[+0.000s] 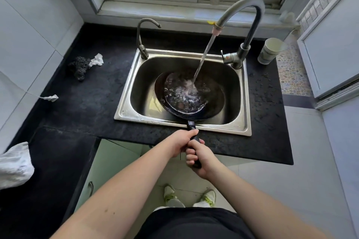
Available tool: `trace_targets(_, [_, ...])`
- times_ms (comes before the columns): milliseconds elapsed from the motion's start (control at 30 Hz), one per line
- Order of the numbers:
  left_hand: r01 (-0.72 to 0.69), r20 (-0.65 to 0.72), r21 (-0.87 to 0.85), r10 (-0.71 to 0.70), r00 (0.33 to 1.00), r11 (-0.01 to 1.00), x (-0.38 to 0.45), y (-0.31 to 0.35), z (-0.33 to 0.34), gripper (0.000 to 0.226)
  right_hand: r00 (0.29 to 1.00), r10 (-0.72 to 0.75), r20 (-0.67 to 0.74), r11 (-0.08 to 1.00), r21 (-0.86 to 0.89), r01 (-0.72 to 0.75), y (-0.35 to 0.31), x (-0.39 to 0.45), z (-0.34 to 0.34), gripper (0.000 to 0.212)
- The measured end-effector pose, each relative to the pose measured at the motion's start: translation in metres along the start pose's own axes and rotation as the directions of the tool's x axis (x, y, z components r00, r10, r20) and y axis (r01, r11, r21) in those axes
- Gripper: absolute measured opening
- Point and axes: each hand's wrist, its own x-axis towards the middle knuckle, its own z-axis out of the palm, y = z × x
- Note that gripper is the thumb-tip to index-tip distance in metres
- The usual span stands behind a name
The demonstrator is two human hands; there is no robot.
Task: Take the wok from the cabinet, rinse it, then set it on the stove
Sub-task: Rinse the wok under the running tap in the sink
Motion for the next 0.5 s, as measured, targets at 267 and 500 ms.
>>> trace_targets(267, [0.006,0.023,-0.045,-0.005,1.0,0.999,-0.005,-0.003,0.002,0.048,1.0,-0.005,-0.005,1.0,-0.028,0.005,0.003,0.006,-0.004,0.026])
trace_targets(500, [-0.026,0.052,-0.078,0.03,0.998,0.997,-0.01,-0.015,-0.001,0.048,0.991,-0.135,-0.01,0.96,-0.249,0.128,0.022,0.013,-0.008,0.026])
